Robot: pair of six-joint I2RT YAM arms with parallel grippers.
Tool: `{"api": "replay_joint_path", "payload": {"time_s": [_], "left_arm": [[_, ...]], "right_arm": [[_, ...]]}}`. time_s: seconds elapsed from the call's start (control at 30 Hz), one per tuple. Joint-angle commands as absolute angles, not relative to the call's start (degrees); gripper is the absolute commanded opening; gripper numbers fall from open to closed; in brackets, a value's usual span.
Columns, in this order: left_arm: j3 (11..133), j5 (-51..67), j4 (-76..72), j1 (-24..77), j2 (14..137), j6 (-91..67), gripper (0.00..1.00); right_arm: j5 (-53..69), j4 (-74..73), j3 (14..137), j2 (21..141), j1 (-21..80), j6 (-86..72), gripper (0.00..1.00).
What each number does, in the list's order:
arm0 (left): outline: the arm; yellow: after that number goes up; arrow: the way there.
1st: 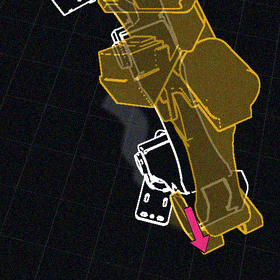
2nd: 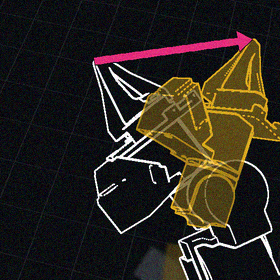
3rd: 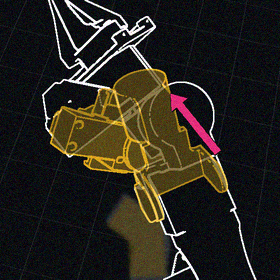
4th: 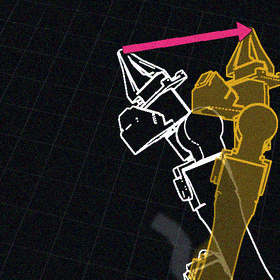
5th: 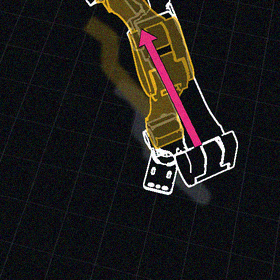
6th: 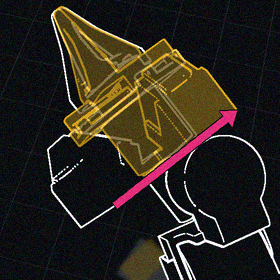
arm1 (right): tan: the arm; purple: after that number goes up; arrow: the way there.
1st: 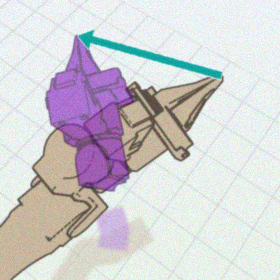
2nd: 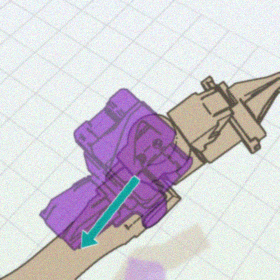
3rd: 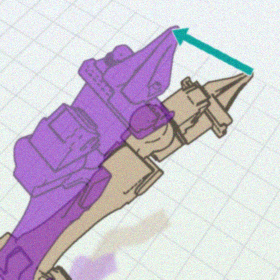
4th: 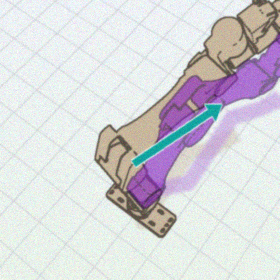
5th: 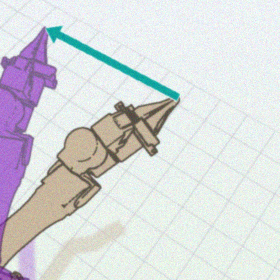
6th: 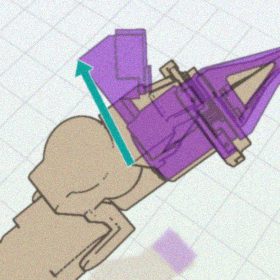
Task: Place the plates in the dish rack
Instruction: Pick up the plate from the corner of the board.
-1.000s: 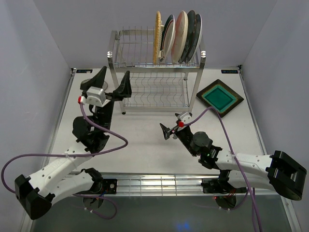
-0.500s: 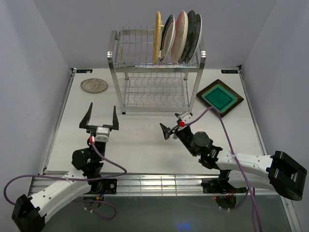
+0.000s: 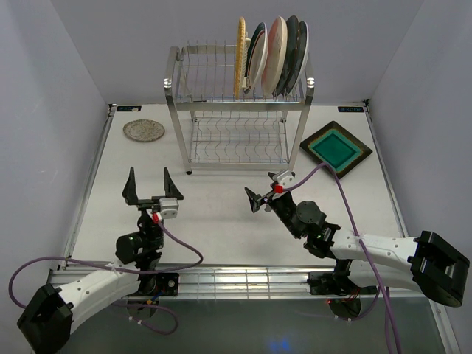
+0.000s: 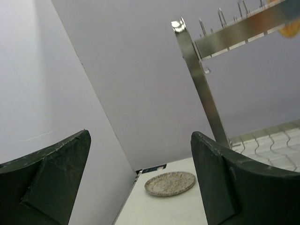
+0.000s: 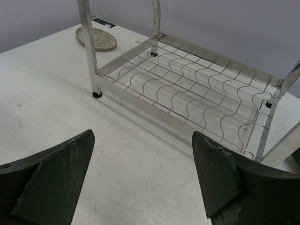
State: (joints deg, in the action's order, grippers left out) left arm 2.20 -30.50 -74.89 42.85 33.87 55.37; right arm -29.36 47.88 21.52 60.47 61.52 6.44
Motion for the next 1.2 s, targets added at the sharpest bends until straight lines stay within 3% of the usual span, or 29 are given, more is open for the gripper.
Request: {"api": "replay_joint_path", "payload": {"time_s": [0.0, 0.17, 0.33, 0.43, 0.57, 0.67, 0.87, 1.17], "left_arm": [[-7.20, -32.61, -85.25, 42.37, 39.45, 60.90, 0.98], [-6.16, -34.01, -82.98, 41.31, 44.47, 61.00, 0.98], [-6.15, -31.73, -75.00, 38.85, 40.01, 58.63, 0.98], [-4.92, -26.39, -58.76, 35.87, 30.96, 52.93, 0.98], [-1.15, -11.80, -26.61, 29.37, 17.07, 44.04, 0.98], [-0.61, -7.13, -20.75, 25.15, 13.19, 42.80, 0.98], [-1.41, 2.16, -21.27, 17.50, 22.83, 42.89, 0.98], [8.23, 26.26, -23.56, -8.77, 44.36, 41.40, 0.98]], "right_arm": [[-30.06, 49.75, 22.06, 59.94, 61.44, 6.15, 0.90], [-29.79, 47.81, 22.94, 59.68, 61.43, 5.19, 0.90], [-31.11, 47.64, 22.59, 58.98, 61.35, 5.71, 0.90], [-31.73, 47.64, 22.50, 58.97, 61.43, 6.24, 0.90], [-31.82, 47.64, 22.59, 59.33, 61.35, 6.50, 0.90], [-31.82, 47.72, 22.76, 59.85, 61.35, 6.68, 0.90], [-32.34, 47.72, 23.03, 61.26, 61.35, 7.21, 0.90], [-32.08, 47.72, 23.12, 61.35, 61.35, 7.38, 0.90]]}}
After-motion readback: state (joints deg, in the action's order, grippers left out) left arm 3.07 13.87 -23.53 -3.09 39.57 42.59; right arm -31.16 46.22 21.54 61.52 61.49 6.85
